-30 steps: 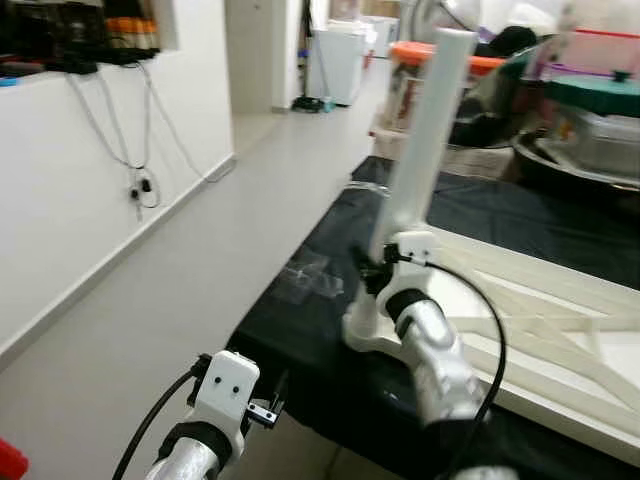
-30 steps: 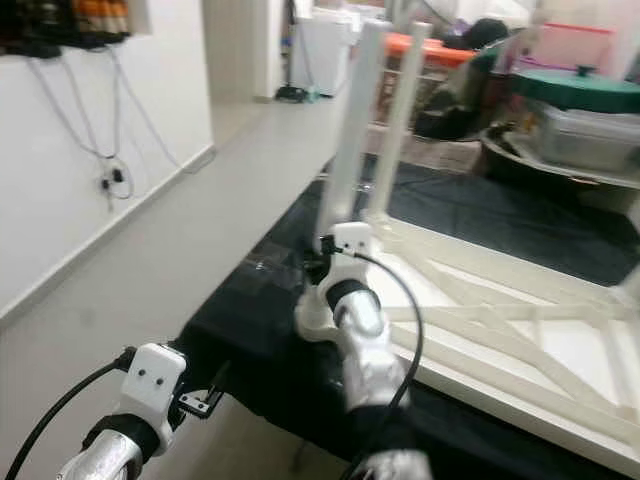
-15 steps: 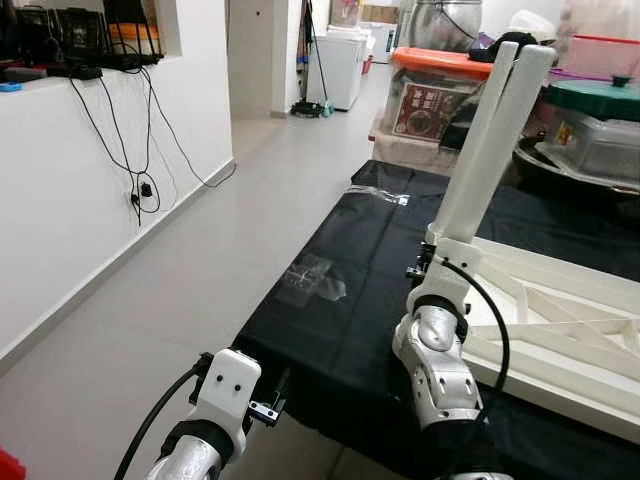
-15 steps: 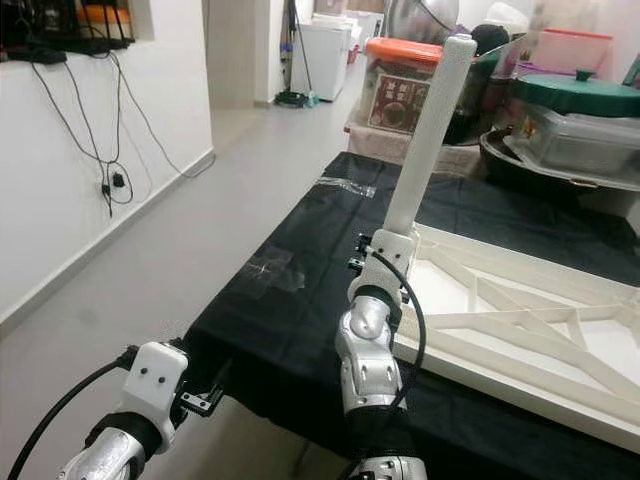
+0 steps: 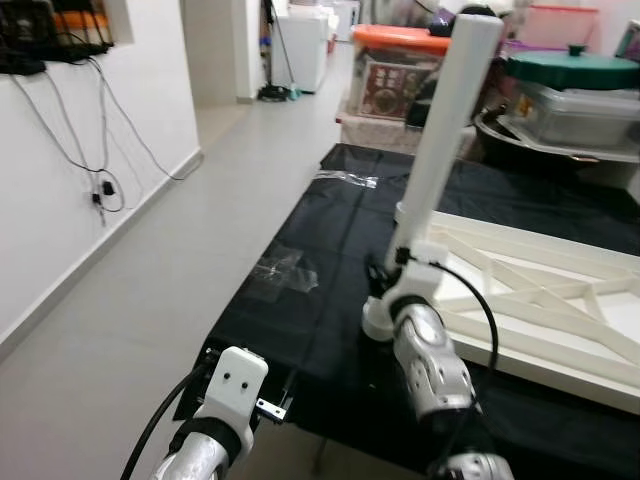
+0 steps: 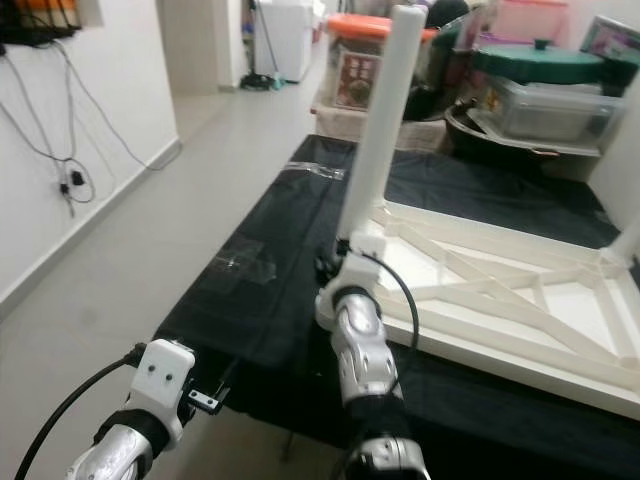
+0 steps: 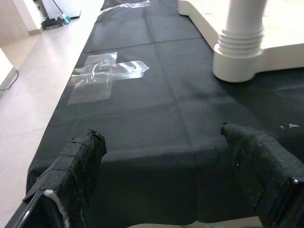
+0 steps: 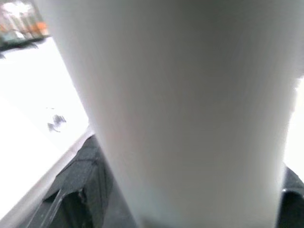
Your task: Building children table
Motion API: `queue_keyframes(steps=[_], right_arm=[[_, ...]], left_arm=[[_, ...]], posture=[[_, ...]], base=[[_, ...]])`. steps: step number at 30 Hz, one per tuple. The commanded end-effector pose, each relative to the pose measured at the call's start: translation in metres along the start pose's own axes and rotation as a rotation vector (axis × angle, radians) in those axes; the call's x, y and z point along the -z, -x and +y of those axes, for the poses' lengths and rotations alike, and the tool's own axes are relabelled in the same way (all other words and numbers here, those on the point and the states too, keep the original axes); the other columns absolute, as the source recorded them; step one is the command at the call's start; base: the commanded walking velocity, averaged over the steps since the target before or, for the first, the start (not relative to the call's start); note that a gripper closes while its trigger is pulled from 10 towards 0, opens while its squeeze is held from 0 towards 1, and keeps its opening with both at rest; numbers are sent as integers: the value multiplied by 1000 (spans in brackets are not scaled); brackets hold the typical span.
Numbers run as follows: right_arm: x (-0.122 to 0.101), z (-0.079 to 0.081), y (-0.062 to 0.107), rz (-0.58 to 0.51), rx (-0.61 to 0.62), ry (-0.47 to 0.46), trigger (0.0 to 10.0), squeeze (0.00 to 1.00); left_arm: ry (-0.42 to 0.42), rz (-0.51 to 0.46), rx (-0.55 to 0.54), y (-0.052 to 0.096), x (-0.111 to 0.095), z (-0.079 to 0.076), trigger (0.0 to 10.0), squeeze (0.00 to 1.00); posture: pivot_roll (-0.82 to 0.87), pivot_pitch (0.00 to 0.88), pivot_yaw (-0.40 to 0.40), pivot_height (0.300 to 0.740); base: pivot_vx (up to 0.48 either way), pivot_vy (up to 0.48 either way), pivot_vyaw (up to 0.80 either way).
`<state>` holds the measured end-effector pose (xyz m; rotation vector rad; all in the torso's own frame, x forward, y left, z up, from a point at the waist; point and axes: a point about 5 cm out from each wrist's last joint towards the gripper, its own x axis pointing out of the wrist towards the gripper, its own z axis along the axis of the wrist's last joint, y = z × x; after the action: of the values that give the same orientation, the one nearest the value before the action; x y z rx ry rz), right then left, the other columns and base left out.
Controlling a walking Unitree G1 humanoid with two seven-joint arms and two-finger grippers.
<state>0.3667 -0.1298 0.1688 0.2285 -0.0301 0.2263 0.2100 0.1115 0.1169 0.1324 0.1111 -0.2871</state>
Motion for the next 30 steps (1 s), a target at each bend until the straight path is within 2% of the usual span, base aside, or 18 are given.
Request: queue_keyframes(steps=[1, 3, 5, 6, 7, 8, 10, 11, 16, 17, 18, 19, 21, 23, 27, 28, 29, 30], right_arm=[[-5, 0, -2, 24, -238, -8, 10000, 0], [-12, 2, 0, 59, -429, 10, 10000, 0], [-14, 5, 0, 87, -556, 11, 10000, 0], [-14, 5, 0, 87, -556, 11, 10000, 0], [-15, 8, 0, 105, -624, 12, 10000, 0], [-12, 14, 1, 156, -764, 50, 10000, 0], [-11, 15, 1, 166, -795, 59, 10000, 0], [-4, 22, 3, 221, -916, 100, 10000, 0], [-1, 31, 2, 250, -1006, 100, 10000, 0], [-2, 35, 0, 246, -1029, 96, 2510, 0], [-2, 35, 0, 246, -1029, 96, 2510, 0], [-2, 38, -2, 236, -1041, 102, 0, 0], [-2, 41, -4, 226, -1034, 111, 0, 0], [0, 42, -8, 190, -958, 99, 0, 0], [0, 41, -8, 179, -931, 92, 0, 0], [3, 37, -8, 162, -850, 91, 0, 0], [3, 37, -8, 162, -850, 91, 0, 0], [6, 30, -8, 147, -714, 101, 0, 0]], left_arm=[[1, 15, 5, -1, 5, 0, 10000, 0], [0, 16, 6, -1, 5, 0, 10000, 0], [0, 16, 7, -1, 5, 1, 10000, 0], [0, 16, 7, -1, 5, 1, 10000, 0], [-1, 16, 8, -1, 6, 0, 10000, 0], [-3, 16, 9, -1, 6, 0, 10000, 0], [-3, 16, 9, -1, 6, 0, 10000, 0], [-4, 16, 7, -1, 6, -1, 10000, 0], [-5, 17, 6, -1, 6, -1, 10000, 0], [-5, 18, 5, 0, 7, -1, 10000, 0], [-5, 18, 5, 0, 7, -1, 10000, 0], [-4, 19, 5, 0, 7, -1, 10000, 0], [-5, 20, 6, 0, 8, -1, 10000, 0], [-8, 19, 8, 0, 8, -1, 10000, 0], [-8, 19, 9, -1, 9, -1, 10000, 0], [-7, 19, 10, -1, 9, -1, 10000, 0], [-7, 19, 10, -1, 9, -1, 10000, 0], [-5, 20, 12, -2, 9, -1, 10000, 0]], posture=[[185, 0, -75, 740], [189, 0, -76, 740], [189, 0, -76, 740], [189, 0, -76, 740], [189, 0, -76, 740], [202, 0, -81, 740], [202, 0, -81, 740], [216, 0, -88, 740], [227, 0, -96, 740], [228, 0, -94, 740], [228, 0, -94, 740], [231, 0, -94, 740], [231, 0, -94, 740], [228, 0, -92, 740], [228, 0, -92, 740], [225, 0, -92, 740], [225, 0, -92, 740], [206, 0, -83, 740]], base=[[0, 0, 0], [0, 0, 0], [0, 0, 0], [0, 0, 0], [0, 0, 0], [0, 0, 0], [0, 0, 0], [0, 0, 0], [0, 0, 0], [0, 0, 0], [0, 0, 0], [0, 0, 0], [0, 0, 0], [0, 0, 0], [0, 0, 0], [0, 0, 0], [0, 0, 0], [0, 0, 0]])
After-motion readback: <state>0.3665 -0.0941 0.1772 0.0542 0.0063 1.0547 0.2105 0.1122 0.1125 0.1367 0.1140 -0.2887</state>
